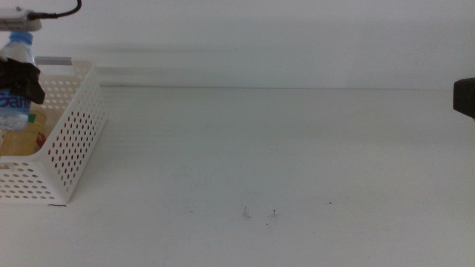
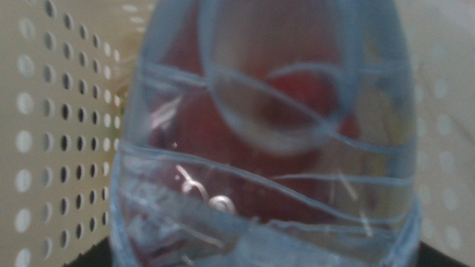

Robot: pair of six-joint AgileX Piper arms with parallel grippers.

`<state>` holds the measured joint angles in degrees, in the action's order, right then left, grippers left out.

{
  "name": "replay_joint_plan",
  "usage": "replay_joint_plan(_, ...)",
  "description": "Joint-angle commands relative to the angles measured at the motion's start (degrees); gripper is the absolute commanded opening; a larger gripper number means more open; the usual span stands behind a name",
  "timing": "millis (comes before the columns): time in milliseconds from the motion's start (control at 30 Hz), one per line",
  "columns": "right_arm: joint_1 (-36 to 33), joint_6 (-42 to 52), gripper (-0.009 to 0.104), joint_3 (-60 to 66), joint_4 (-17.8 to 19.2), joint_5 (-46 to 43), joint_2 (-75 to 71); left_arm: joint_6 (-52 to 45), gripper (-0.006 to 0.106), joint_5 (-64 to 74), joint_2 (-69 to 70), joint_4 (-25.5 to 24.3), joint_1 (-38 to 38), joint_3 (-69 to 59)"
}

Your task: Use arms to grab the bottles and put them into the dustbin to the left of the table.

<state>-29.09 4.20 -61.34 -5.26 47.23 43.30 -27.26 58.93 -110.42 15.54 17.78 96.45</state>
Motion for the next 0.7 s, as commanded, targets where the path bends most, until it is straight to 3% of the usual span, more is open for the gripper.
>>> replay_joint_plan(0, 0.6, 0.1, 0.09, -0.4, 0.1, -0.5, -0.1, -0.3, 0.042, -1.3, -0.4, 1.5, 0.1, 0.8)
replay_joint_plan(233, 0.6, 0.1, 0.09, -0.4, 0.1, -0.5, -0.1, 0.4, 0.06, 0.2, -3.3, 0.9, 0.0, 0.8)
replay_joint_plan(467, 0.6, 0.1, 0.09, -0.4, 0.1, -0.5, -0.1, 0.6, 0.094, 0.5, -3.7, 1.1, 0.0, 0.8)
replay_joint_plan(667, 0.6, 0.1, 0.09, -0.4, 0.1, -0.5, -0.1, 2.1, 0.094, 4.1, -3.3, 1.0, -0.2, 0.8)
